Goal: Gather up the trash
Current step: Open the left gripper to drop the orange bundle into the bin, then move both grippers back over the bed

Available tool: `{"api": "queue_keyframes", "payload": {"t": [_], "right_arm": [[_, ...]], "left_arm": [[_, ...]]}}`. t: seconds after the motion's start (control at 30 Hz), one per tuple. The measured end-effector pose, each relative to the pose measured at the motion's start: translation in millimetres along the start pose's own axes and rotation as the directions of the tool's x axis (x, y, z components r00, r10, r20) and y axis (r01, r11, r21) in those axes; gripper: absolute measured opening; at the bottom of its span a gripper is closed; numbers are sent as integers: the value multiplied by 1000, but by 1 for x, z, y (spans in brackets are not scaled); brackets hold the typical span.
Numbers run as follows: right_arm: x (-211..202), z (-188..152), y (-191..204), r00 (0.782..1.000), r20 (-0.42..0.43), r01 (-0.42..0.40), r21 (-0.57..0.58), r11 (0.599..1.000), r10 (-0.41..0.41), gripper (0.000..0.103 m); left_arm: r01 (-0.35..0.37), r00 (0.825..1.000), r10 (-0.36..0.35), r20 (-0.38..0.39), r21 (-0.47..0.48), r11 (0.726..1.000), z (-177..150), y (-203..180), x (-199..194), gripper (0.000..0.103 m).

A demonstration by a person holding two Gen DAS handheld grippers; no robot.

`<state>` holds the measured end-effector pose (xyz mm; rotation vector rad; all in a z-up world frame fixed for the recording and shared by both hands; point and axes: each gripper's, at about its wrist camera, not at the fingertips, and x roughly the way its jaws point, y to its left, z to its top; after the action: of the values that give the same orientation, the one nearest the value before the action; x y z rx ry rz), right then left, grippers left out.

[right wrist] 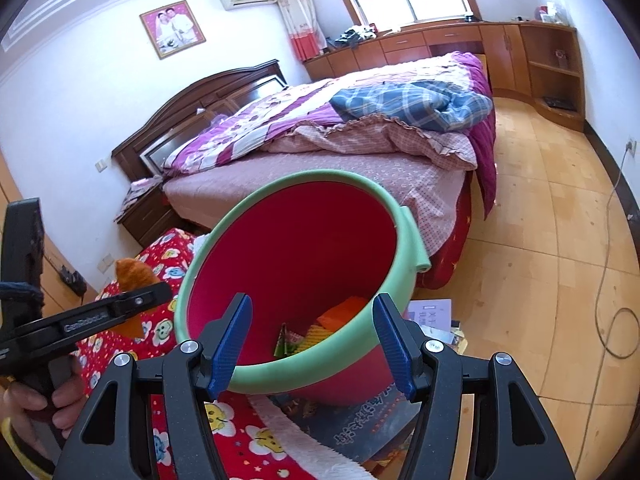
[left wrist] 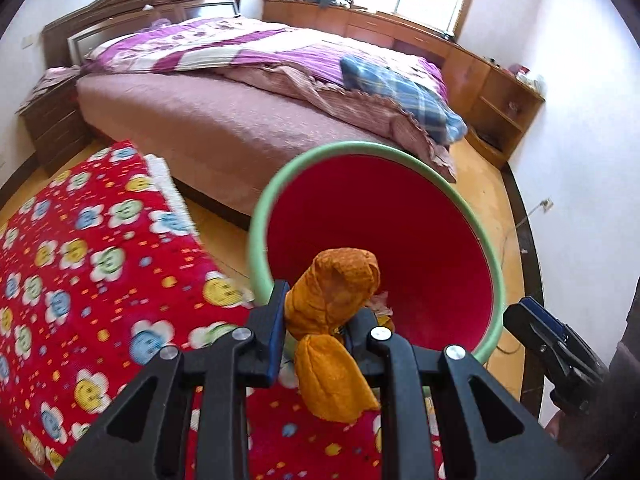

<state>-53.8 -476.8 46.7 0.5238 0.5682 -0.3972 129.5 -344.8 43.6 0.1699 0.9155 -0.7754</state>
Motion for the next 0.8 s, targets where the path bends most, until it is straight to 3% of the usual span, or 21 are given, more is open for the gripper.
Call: {"api": "queue_keyframes", "payload": {"t": [0.17, 0.43, 0.8], "right_arm": [[-1, -1, -6, 1000, 1, 6, 13, 1000, -6, 64], [-2, -3, -1, 1000, -1, -7, 6, 1000, 7, 64], [-14, -12, 32, 997, -16, -74, -55, 996, 73, 64]], "left_arm": [[25, 999, -25, -31, 5, 1000, 2, -7, 11, 40], [12, 1000, -12, -1, -12, 1000, -5, -1, -3, 41], [-88, 996, 91, 13, -142, 986, -39, 39, -47, 41]]}}
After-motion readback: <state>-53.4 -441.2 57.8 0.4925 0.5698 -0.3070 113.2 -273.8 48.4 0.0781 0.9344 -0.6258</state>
